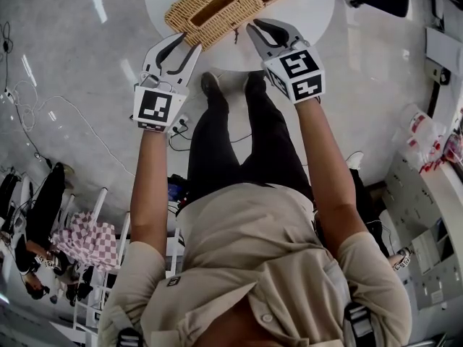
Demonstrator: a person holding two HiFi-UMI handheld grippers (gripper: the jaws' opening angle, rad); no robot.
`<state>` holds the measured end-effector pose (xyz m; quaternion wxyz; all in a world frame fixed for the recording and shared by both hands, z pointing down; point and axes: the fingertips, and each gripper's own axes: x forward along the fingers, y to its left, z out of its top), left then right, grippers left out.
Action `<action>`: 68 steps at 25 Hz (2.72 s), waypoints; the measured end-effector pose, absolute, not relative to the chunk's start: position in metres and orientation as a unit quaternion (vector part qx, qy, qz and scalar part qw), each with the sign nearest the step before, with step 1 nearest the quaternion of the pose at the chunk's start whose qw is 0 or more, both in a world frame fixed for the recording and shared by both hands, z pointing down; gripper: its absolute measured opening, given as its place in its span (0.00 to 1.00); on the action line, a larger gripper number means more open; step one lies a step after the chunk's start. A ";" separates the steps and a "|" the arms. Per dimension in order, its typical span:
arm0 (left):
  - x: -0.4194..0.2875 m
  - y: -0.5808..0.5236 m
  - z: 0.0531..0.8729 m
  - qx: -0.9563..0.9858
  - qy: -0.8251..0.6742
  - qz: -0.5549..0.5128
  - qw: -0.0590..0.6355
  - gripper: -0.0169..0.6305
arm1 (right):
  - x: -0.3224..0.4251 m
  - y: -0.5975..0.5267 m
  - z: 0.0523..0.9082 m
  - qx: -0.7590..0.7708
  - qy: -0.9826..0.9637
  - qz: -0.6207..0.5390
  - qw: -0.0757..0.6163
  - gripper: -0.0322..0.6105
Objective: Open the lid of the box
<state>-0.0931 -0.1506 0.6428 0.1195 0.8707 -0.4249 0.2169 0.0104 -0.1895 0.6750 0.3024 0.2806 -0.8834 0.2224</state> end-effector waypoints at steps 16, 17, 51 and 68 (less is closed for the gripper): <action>-0.099 -0.153 0.651 0.874 -0.430 0.197 0.110 0.18 | -0.007 -0.199 0.681 0.282 -0.892 0.197 0.292 0.08; -0.099 -0.153 0.650 0.875 -0.429 0.196 0.109 0.18 | -0.008 -0.200 0.680 0.283 -0.893 0.195 0.291 0.08; -0.103 -0.159 0.593 0.885 -0.397 0.241 -0.023 0.20 | -0.037 -0.224 0.622 0.282 -0.907 0.161 0.267 0.08; -0.126 -0.189 0.567 0.884 -0.418 0.208 -0.021 0.11 | -0.062 -0.254 0.594 0.281 -0.914 0.145 0.255 0.09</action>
